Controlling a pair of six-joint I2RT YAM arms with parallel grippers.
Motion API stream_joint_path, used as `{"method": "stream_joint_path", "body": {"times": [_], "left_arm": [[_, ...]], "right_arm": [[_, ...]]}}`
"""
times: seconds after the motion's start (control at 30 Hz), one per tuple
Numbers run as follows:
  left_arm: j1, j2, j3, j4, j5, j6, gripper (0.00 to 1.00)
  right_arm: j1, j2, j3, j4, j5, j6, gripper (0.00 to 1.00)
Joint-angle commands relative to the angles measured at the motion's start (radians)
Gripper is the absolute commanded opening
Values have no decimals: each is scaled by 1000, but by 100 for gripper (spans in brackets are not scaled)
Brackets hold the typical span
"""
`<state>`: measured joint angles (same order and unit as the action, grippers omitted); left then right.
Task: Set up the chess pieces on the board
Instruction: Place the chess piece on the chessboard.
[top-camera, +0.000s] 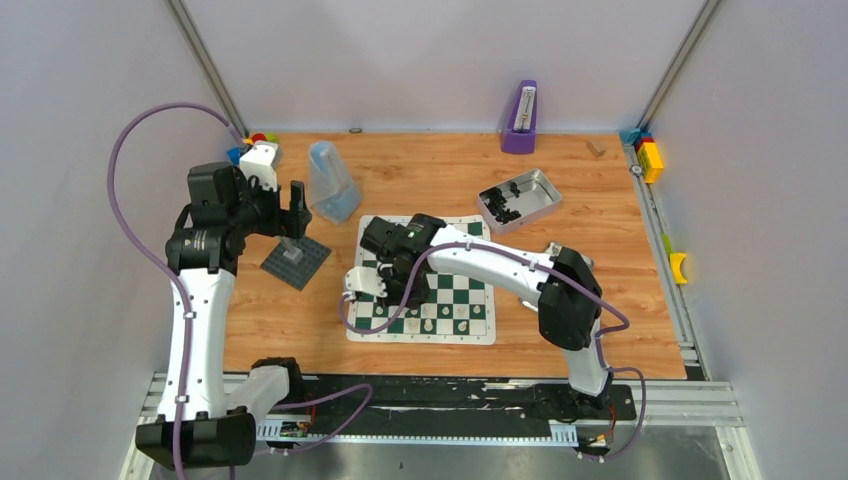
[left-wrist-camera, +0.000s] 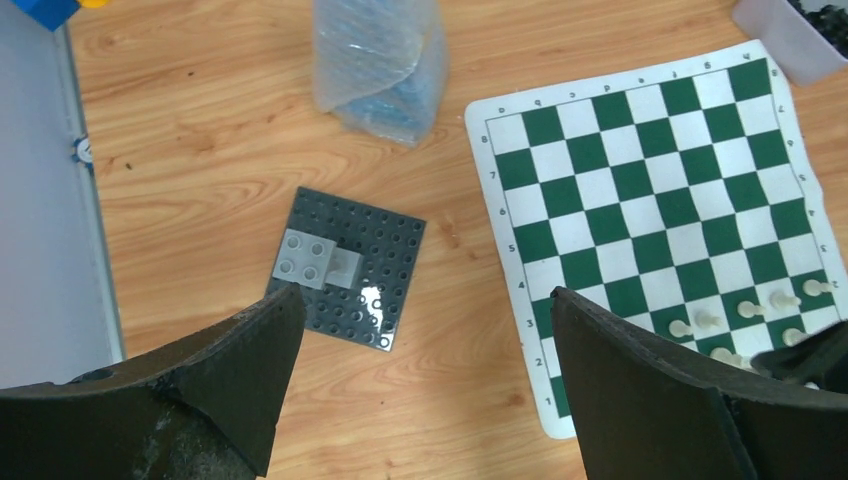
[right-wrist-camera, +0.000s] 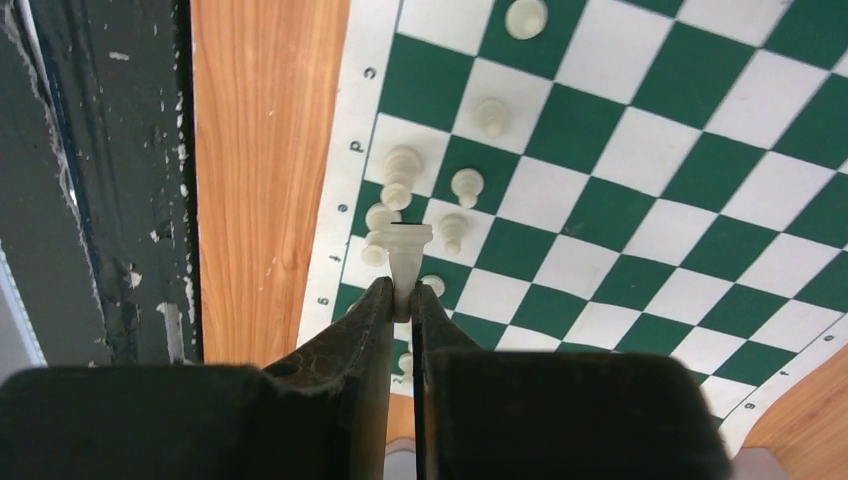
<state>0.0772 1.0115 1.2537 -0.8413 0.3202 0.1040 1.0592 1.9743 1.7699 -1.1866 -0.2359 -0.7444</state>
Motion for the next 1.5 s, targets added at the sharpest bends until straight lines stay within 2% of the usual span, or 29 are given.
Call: {"method": "stream_joint_path", "body": {"times": [0.0,0.23,0.37,0.63,1.1,1.47], "left_arm": [[13,6,2,4,-74,21,100],[13,28,3,17,-55,20,100],[13,52,12,18,-49,14,100],[13,67,8,26,-54,10,100],[15,63,7,25,-79,23,100],[16,47,-18,40,-39,21,100]], "right_arm": [[20,11,30,-113,83,-33,0],[21,-71,-140,-145,142,-2,0],[23,-95,-174,-150,182,6,0],[47,-52,-132,-180,295,-13,0],[88,150,122,-226,495,-109,0],[37,254,180,-228,525,-172,0]]}}
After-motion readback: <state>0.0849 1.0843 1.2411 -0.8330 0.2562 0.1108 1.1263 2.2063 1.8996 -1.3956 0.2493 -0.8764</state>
